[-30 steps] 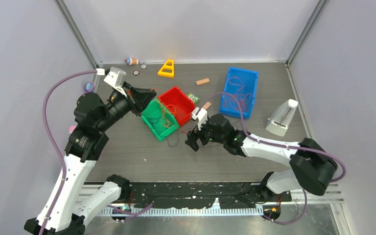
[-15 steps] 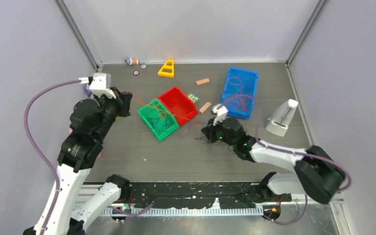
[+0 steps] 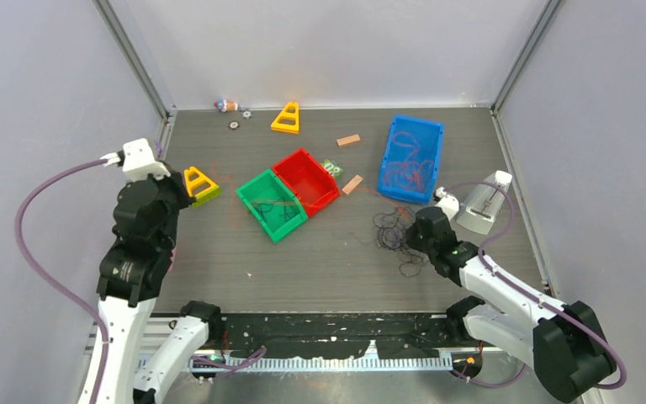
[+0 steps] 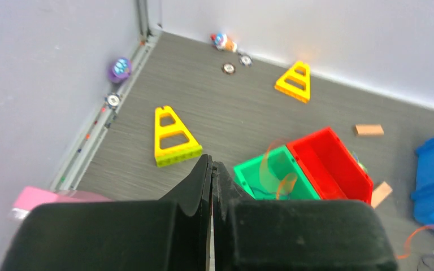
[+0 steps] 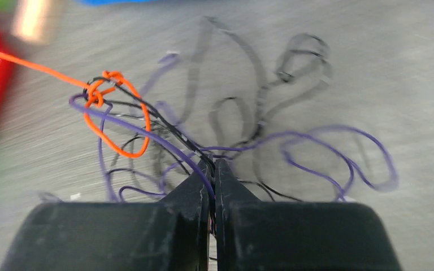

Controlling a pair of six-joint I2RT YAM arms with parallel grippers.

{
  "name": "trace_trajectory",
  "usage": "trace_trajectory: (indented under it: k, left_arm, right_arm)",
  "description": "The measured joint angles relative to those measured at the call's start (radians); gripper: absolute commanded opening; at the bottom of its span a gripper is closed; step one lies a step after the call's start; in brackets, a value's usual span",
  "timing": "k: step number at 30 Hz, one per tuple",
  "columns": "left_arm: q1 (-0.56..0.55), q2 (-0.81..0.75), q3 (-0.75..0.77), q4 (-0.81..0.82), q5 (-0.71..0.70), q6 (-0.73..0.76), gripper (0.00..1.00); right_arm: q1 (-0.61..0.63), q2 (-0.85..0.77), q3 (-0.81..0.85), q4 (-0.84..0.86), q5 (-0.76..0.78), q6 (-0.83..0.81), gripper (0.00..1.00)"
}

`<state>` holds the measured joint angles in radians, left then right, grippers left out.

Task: Untangle the cables

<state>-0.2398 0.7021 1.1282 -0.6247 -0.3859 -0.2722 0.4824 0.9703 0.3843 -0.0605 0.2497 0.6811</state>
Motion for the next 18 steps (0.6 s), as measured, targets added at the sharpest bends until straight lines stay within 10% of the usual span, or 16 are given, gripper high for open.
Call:
trace_trajectory:
  k: [4,12,18]
  left_arm:
    - [0.023,-0.044,-0.005,0.042,-0.031,0.009,0.00]
    - [0.025,0.026,-0.078,0.137,0.363,-0.006,0.01]
    - [0.019,0.144,-0.141,0.142,0.621,-0.025,0.71]
  right_arm:
    - [-0.034,-0.020,0.001,-0.182,0.108,0.012,0.05]
    - [-0.033,-0.158,0.015,-0.134,-0.131,-0.169,0.05]
    - [-0.033,-0.148,0.097,-0.152,-0.258,-0.267,0.05]
